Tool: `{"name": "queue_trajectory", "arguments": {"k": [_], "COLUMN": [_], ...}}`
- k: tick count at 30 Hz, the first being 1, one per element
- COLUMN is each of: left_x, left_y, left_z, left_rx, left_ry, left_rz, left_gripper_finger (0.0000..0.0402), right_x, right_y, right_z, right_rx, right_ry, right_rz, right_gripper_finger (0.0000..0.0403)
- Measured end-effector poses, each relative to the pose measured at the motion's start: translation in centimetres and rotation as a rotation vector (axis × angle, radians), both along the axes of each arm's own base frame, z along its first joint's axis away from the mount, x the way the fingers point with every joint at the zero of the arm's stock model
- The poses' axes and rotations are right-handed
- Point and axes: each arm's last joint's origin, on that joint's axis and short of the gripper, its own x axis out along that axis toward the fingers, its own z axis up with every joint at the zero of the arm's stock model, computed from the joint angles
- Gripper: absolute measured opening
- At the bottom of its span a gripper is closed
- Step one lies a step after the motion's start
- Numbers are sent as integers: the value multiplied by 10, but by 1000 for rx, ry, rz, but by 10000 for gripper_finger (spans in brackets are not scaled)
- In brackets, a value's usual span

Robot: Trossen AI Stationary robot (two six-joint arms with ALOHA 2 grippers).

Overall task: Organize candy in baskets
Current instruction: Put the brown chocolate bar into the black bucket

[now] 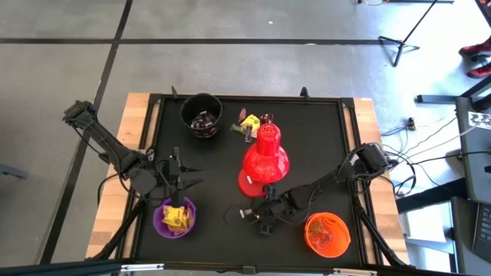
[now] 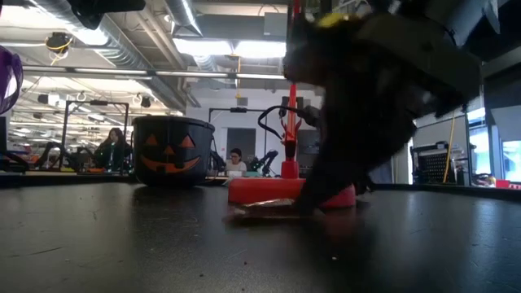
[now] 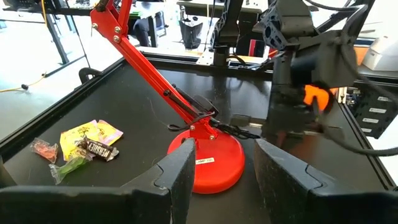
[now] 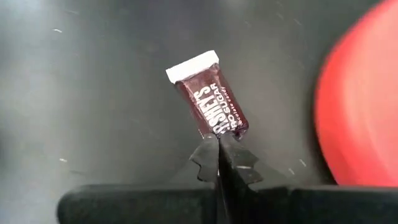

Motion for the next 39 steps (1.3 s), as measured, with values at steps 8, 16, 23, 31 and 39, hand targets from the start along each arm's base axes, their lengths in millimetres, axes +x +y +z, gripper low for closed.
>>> {"name": "queue_trajectory", "arguments": {"k": [8, 16, 23, 31, 39], "left_x": [0, 0, 0, 7, 11], "left_y": [0, 0, 0, 9, 18], "left_z": [0, 0, 0, -2, -17], "left_rx": [0, 0, -1, -125, -174], "left_ry": [0, 0, -1, 17, 66], "left_rz": [0, 0, 2, -2, -6], "left_gripper_finger": [152, 152, 152, 152, 152], "right_x": [18, 27, 34, 51, 65], "right_y": [6, 6, 4, -5, -27], "right_z": [27, 44, 60, 92, 86], "right_rx": [-87, -202, -359, -500, -273], "right_ry": [-130, -215, -295, -387, -336], "right_rz": [20, -12, -105, -181, -79], "right_gripper_finger": [0, 0, 0, 0, 3]}}
